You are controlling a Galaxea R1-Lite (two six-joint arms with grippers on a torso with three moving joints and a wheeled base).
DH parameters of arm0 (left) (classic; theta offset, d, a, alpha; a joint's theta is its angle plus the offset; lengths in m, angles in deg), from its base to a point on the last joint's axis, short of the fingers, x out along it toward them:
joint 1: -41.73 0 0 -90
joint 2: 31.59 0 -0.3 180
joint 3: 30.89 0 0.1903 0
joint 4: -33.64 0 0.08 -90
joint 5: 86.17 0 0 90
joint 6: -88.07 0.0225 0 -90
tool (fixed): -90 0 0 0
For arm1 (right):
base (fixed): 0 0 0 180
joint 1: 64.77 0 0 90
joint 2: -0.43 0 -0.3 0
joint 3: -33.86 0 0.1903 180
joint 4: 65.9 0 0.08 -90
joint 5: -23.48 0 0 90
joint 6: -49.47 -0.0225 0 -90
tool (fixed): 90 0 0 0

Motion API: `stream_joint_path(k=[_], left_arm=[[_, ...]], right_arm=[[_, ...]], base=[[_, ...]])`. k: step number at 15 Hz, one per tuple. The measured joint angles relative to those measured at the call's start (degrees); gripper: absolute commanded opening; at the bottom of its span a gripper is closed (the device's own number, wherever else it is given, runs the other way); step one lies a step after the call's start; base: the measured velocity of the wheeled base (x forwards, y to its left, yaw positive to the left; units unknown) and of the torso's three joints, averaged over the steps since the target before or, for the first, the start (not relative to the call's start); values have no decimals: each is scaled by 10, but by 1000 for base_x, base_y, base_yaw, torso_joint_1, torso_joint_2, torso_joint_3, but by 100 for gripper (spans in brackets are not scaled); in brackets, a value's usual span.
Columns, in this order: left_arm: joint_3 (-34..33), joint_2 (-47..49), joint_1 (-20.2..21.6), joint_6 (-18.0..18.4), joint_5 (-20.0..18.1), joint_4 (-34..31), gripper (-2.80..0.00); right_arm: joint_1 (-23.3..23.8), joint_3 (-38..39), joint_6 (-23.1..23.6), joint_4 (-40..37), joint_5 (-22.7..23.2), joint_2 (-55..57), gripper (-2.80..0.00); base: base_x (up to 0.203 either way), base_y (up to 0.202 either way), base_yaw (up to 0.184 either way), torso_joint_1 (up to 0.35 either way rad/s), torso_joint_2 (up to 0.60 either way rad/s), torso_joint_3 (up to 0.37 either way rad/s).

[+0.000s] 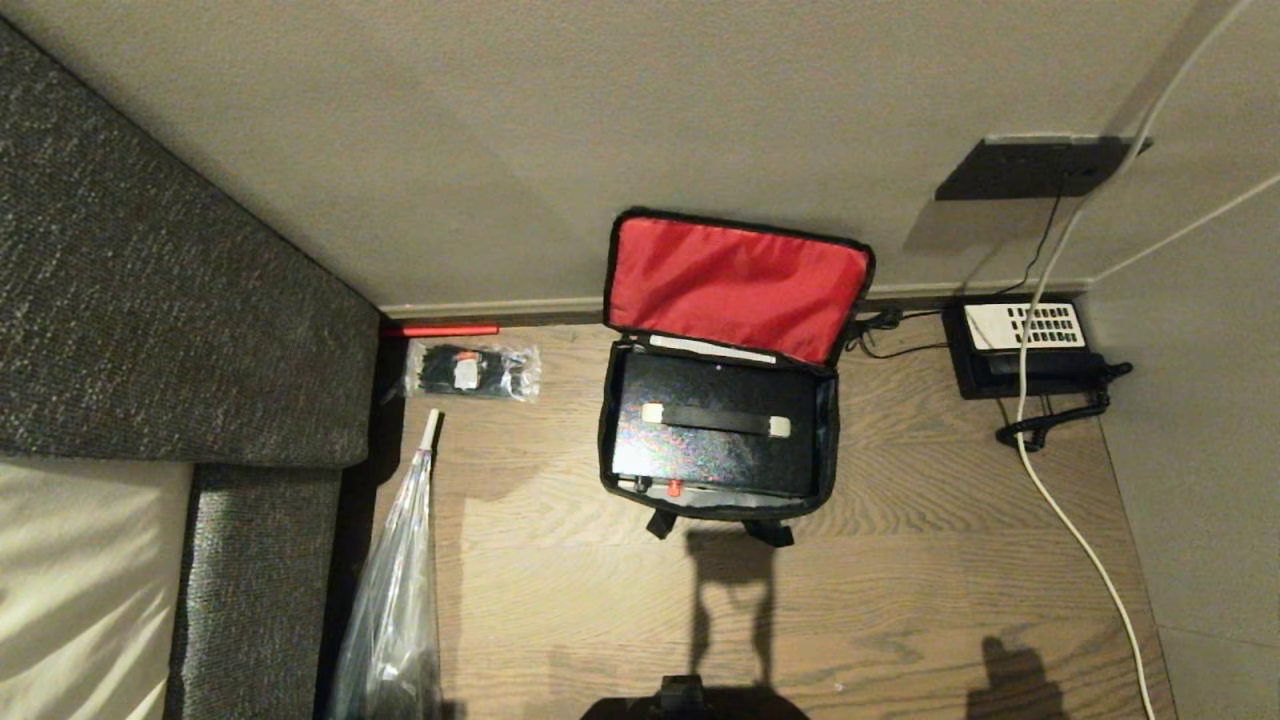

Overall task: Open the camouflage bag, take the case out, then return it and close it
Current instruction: Grip the handle

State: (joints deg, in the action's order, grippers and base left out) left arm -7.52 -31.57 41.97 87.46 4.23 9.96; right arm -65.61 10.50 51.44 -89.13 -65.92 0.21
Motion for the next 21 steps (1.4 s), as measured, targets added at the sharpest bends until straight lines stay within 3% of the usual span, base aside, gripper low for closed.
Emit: stream_joint_path(k=[13,19,21], left_arm=[[0,0,0,-1,0,0,-280],[0,0,0,2,0,0,-280],[0,0,0,2,0,0,-280]], right_arm=[[0,0,0,0,0,0,-280],[0,0,3,0,1,1,-280],[0,0,27,-2,6,1,-280]], base=[[0,0,0,1,1,190],[0,0,0,1,2,43],[0,0,0,0,0,0]])
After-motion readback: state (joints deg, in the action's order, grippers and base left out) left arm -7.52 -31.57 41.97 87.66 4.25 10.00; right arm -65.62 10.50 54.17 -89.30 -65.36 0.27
